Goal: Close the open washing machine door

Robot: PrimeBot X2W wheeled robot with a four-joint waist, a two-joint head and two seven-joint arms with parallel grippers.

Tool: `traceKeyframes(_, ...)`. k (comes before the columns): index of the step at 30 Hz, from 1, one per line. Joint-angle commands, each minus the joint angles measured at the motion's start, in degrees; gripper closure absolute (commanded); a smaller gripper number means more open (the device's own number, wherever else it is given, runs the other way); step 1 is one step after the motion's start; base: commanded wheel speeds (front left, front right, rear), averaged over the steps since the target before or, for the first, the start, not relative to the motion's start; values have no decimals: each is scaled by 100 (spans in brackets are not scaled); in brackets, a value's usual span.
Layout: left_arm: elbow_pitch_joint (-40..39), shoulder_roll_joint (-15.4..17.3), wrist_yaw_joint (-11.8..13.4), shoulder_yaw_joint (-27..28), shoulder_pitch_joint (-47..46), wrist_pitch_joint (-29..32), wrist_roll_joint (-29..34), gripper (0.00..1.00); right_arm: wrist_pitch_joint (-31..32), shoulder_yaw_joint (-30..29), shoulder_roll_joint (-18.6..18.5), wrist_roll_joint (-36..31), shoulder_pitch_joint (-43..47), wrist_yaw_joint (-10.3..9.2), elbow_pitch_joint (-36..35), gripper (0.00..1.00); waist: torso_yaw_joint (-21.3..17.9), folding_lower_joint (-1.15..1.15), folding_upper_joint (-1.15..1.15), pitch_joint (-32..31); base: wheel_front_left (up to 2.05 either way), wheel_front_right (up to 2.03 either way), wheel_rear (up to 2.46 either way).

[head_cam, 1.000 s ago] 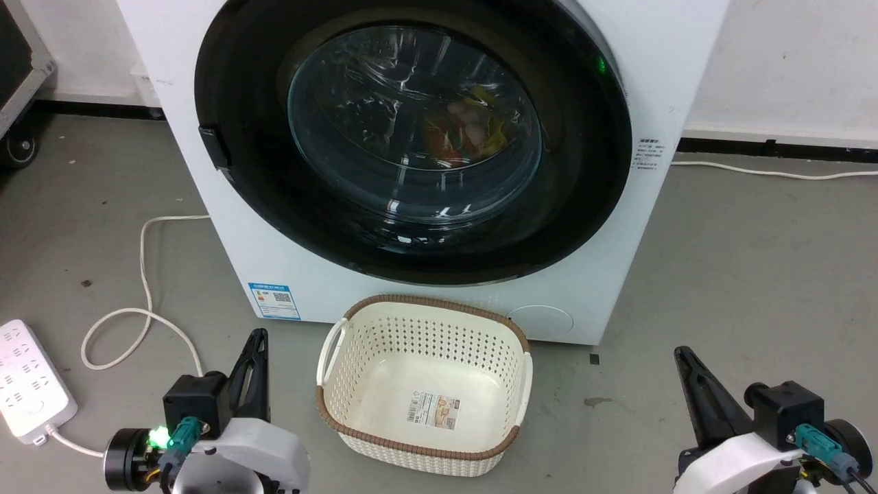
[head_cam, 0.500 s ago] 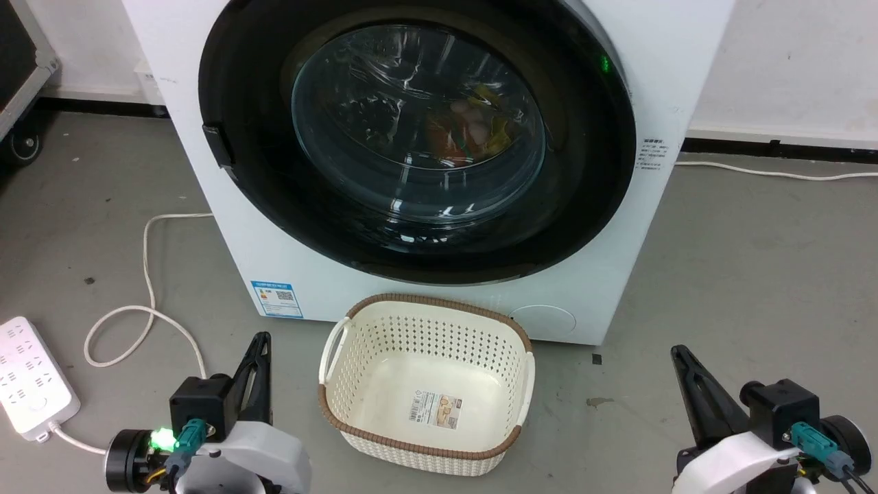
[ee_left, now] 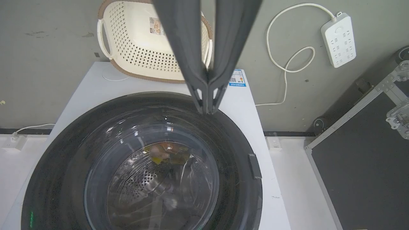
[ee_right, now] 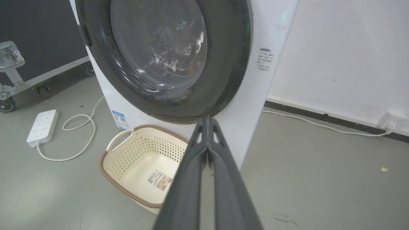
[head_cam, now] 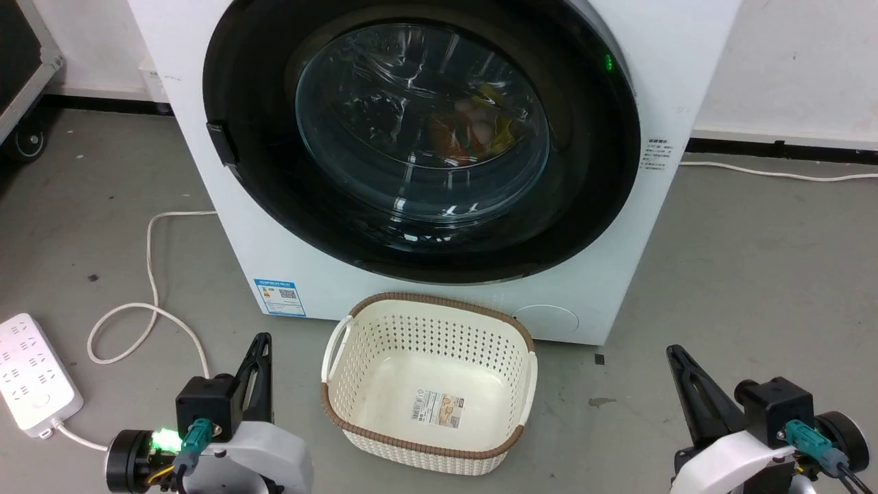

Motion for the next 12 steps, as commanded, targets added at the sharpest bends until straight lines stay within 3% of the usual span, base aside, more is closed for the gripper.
traceKeyframes(1,-37,-14,-31,28,94,2,46,100,6,6,15,-44,-80,-4,-41,100,0,1,0,0,0,0,0)
traceKeyframes(12,-37,-14,-31,28,94,2,46,100,6,6,15,-44,-80,-4,-41,100,0,1,0,0,0,0,0)
